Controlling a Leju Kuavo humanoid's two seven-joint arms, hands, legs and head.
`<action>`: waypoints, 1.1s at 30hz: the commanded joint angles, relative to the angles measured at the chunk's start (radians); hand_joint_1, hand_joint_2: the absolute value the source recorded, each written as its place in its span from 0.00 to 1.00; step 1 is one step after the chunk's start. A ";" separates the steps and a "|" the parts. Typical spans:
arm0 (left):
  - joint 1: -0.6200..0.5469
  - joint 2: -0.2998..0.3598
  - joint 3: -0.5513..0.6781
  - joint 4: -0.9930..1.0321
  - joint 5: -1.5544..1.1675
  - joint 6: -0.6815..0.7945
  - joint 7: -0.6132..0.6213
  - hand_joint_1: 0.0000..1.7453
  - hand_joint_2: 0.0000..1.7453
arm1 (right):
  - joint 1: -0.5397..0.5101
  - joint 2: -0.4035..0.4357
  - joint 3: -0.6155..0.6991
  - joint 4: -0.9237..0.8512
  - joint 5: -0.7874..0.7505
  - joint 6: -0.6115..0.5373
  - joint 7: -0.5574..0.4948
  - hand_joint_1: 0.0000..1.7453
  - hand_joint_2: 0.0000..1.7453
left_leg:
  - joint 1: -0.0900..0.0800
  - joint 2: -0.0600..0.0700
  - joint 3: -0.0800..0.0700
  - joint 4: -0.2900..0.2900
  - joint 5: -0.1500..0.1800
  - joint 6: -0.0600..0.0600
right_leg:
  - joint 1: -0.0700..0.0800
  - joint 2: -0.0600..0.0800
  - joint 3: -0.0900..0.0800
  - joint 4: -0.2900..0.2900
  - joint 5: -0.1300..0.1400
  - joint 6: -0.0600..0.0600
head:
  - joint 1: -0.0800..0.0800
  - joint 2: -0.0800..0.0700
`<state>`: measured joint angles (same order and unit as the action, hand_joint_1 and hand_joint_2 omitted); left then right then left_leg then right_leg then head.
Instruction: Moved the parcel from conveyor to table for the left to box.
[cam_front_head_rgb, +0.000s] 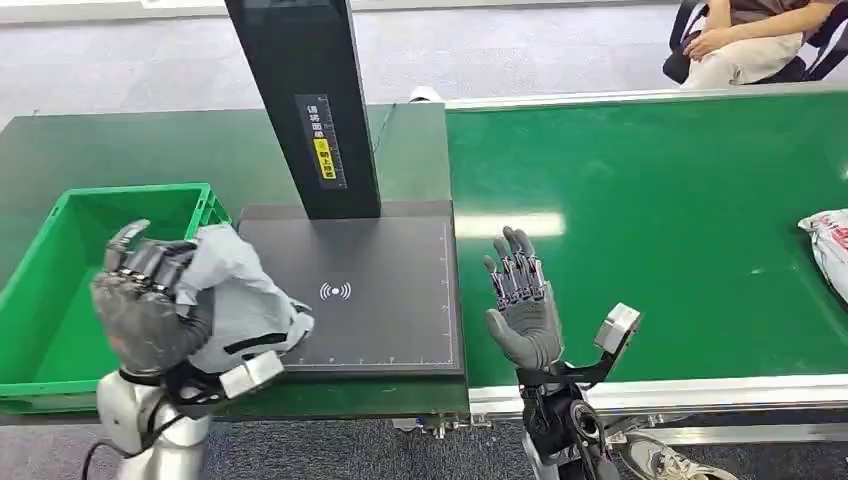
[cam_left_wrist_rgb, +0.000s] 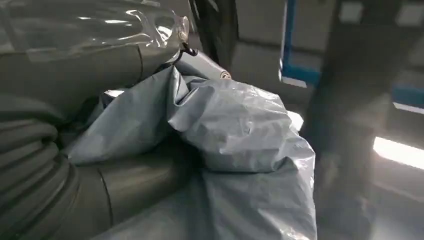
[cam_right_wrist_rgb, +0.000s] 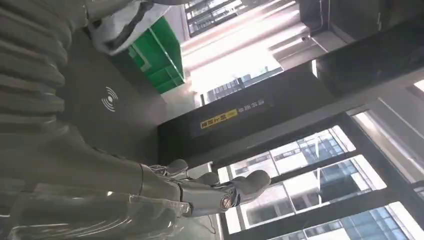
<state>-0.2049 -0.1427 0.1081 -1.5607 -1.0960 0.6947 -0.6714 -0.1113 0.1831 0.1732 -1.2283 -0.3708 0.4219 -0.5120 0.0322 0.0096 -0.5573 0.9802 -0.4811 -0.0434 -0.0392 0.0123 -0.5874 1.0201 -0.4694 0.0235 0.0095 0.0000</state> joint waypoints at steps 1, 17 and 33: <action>-0.231 0.088 0.163 -0.052 -0.046 0.003 -0.027 1.00 1.00 | -0.069 -0.039 0.036 0.118 -0.011 -0.013 -0.023 0.00 1.00 | 0.001 -0.001 -0.002 0.001 0.000 0.002 | 0.002 -0.001 -0.001 0.000 0.001 -0.002 | 0.000 0.000; -0.593 0.250 0.388 0.335 -0.215 0.003 0.072 1.00 1.00 | -0.022 -0.043 0.035 0.090 0.010 -0.024 -0.021 0.00 1.00 | 0.001 -0.001 -0.001 0.001 0.001 0.002 | 0.001 -0.002 -0.001 0.000 0.000 -0.002 | 0.001 0.000; -1.010 0.567 -0.081 1.268 -0.462 -0.214 0.955 1.00 1.00 | -0.037 -0.047 0.036 0.107 0.018 -0.007 0.004 0.00 1.00 | 0.001 0.003 0.000 0.000 0.001 0.003 | 0.003 0.001 -0.001 -0.001 0.001 -0.004 | 0.000 0.000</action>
<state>-1.0998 0.3670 0.1651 -0.6064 -1.5469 0.4909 0.2598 -0.1158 0.1598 0.1896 -1.1761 -0.3563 0.4112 -0.5131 0.0326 0.0144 -0.5591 0.9806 -0.4795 -0.0442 -0.0384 0.0160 -0.5914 1.0213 -0.4682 0.0226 0.0099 0.0000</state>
